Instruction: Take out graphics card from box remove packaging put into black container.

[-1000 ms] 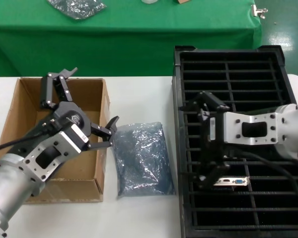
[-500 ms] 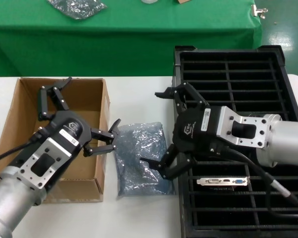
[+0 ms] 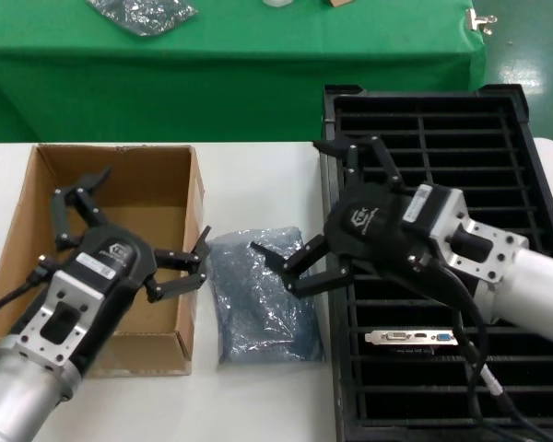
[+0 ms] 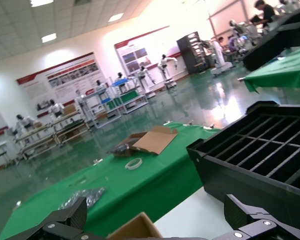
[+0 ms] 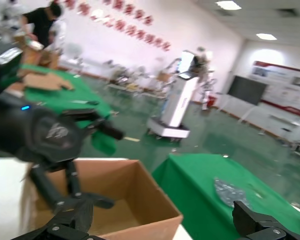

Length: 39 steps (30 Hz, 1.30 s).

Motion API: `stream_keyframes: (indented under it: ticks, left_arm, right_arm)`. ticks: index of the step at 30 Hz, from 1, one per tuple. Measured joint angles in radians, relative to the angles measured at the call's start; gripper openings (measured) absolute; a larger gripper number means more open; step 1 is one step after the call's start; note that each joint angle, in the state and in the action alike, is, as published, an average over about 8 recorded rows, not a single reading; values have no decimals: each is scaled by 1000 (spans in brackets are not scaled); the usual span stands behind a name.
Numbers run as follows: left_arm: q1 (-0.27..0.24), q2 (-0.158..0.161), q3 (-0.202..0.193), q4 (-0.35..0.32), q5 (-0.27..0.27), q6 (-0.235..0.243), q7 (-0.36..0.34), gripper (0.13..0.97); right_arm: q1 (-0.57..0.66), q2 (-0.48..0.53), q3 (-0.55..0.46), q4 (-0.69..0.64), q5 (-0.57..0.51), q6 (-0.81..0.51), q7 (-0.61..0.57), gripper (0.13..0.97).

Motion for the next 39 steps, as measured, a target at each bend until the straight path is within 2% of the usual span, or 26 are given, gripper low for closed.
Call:
stream_keyframes:
  ticks: [33,39]
  left_arm:
    - [110,-1,16,162,-456,-280,98,966]
    - [121,-1,17,178,-501,-308,108,966]
  right_arm:
    - [-511,-226,369,-95,260,511,-272,966]
    - [-562,-248,406,-104,285,561,-299,966]
